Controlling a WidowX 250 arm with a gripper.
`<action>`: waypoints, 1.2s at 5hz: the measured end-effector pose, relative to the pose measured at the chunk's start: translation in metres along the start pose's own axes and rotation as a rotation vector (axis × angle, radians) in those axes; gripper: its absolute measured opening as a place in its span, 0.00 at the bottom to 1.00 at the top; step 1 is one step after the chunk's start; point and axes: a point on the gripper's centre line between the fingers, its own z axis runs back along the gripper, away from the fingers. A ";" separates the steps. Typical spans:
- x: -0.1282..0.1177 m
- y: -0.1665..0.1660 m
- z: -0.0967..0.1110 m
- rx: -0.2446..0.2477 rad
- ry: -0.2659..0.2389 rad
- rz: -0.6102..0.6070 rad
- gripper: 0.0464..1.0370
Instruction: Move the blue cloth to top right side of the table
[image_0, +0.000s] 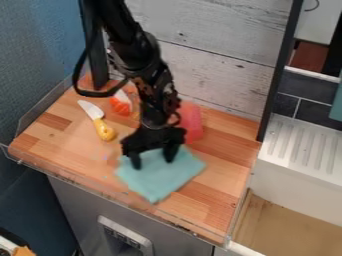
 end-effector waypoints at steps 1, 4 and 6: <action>-0.012 -0.012 0.001 -0.019 0.020 -0.062 0.96; -0.036 -0.030 0.005 -0.012 0.039 -0.206 0.96; -0.015 -0.045 0.002 -0.018 0.037 -0.204 0.96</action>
